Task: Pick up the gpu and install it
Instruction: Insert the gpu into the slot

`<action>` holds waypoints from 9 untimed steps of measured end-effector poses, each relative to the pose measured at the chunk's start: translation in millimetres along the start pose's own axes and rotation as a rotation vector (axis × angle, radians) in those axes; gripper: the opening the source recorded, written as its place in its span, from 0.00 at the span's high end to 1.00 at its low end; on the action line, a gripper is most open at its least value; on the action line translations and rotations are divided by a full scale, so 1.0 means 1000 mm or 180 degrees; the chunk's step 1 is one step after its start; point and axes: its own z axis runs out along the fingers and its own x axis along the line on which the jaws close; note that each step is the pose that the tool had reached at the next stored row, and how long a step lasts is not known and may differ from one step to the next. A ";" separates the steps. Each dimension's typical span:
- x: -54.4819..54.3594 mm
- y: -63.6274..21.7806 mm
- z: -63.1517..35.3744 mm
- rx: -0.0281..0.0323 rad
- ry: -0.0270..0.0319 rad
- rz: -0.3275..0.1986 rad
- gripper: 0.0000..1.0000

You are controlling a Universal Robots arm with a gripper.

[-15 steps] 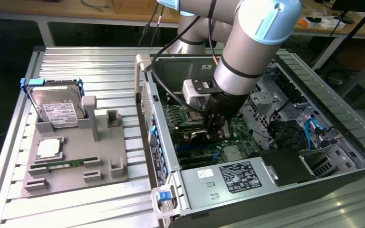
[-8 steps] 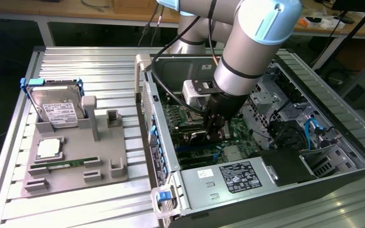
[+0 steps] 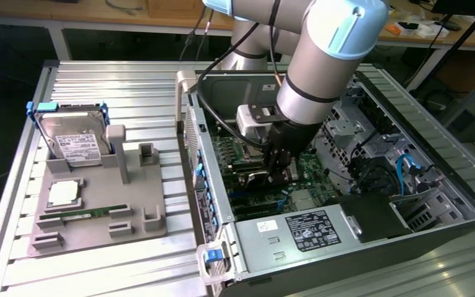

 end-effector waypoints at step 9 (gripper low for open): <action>-0.001 0.0000 -0.0011 0.0005 0.0011 -0.0003 0.73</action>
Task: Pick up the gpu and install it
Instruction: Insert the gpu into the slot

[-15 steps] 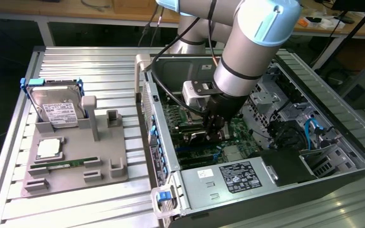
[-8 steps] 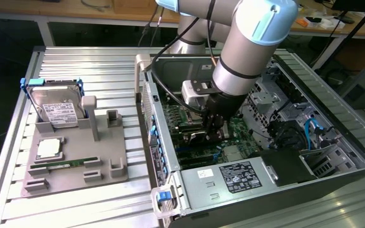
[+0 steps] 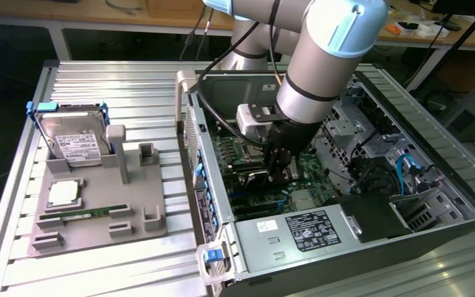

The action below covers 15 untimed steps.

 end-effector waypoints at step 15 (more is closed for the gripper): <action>0.000 0.0005 -0.0008 0.0003 0.0001 0.0000 0.73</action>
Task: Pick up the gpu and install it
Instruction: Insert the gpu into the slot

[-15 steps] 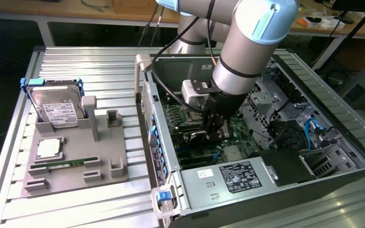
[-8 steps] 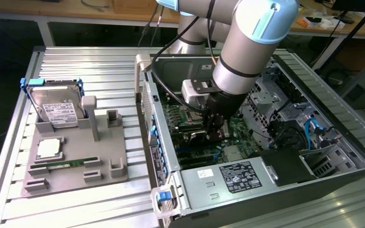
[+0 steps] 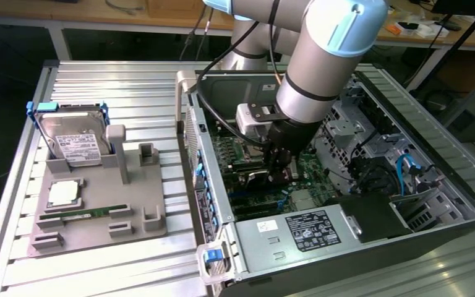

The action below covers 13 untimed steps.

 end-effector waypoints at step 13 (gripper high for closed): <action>0.000 0.0059 -0.0013 0.0001 -0.0044 -0.0001 0.73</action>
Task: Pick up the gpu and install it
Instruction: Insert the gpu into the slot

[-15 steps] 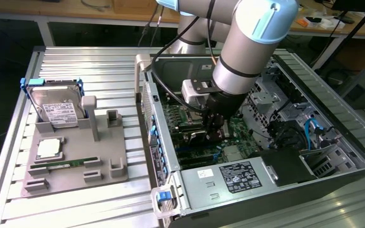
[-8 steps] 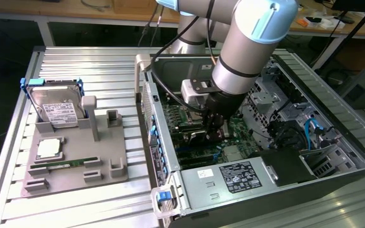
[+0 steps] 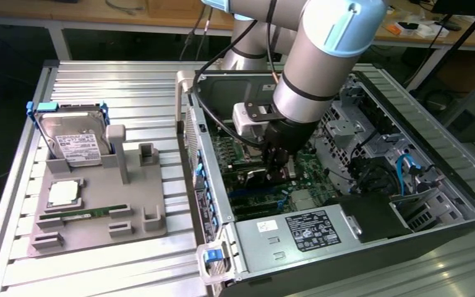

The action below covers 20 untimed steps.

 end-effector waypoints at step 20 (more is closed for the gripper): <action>0.005 0.0008 0.0079 -0.0001 0.0000 0.0005 0.73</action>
